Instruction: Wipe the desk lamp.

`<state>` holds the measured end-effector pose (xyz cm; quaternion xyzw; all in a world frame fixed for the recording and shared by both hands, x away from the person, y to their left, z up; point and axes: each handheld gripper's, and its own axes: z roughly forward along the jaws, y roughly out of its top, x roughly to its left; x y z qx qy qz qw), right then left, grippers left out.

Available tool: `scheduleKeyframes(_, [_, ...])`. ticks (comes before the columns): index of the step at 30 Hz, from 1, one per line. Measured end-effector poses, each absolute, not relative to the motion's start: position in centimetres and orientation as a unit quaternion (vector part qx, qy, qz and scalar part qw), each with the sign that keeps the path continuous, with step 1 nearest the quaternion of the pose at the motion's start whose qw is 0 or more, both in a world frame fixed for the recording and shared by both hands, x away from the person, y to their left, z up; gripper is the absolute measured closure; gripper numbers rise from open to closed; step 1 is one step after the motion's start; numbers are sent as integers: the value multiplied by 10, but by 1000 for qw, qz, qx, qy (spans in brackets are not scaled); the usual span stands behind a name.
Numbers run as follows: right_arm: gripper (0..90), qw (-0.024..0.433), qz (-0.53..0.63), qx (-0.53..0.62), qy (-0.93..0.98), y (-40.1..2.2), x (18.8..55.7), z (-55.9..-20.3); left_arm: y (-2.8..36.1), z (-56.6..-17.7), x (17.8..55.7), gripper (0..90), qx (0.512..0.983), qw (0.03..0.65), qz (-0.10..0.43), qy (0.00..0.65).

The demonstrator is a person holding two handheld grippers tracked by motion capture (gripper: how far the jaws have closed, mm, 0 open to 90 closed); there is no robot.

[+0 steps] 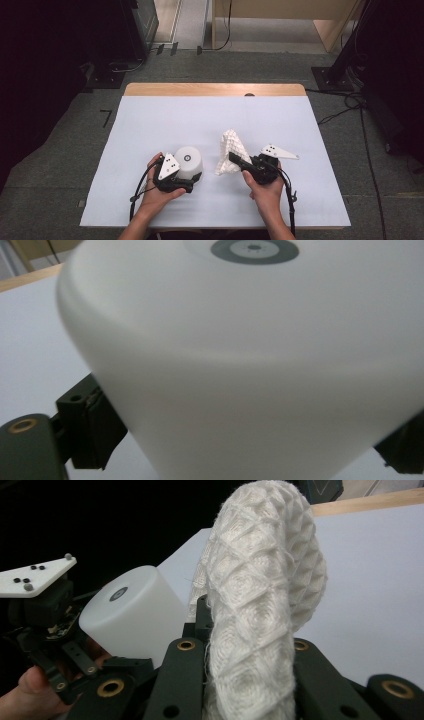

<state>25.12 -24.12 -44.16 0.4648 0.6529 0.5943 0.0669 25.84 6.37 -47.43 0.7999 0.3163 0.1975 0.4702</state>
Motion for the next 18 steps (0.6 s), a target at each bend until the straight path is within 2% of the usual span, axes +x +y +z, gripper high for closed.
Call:
scheduleKeyframes(10, [789,73,587,468,656,-244,252,-445,37,-476,242,27,755,433,261,418])
scheduleKeyframes(12, [789,72,585,469,657,-244,253,-446,39,-475,243,78,752,438,256,420])
scheduleKeyframes(16, [789,80,575,474,662,-245,255,-450,47,-475,247,81,758,445,245,409])
scheduleKeyframes(18, [789,76,574,477,661,-247,256,-451,55,-472,251,82,760,469,220,393])
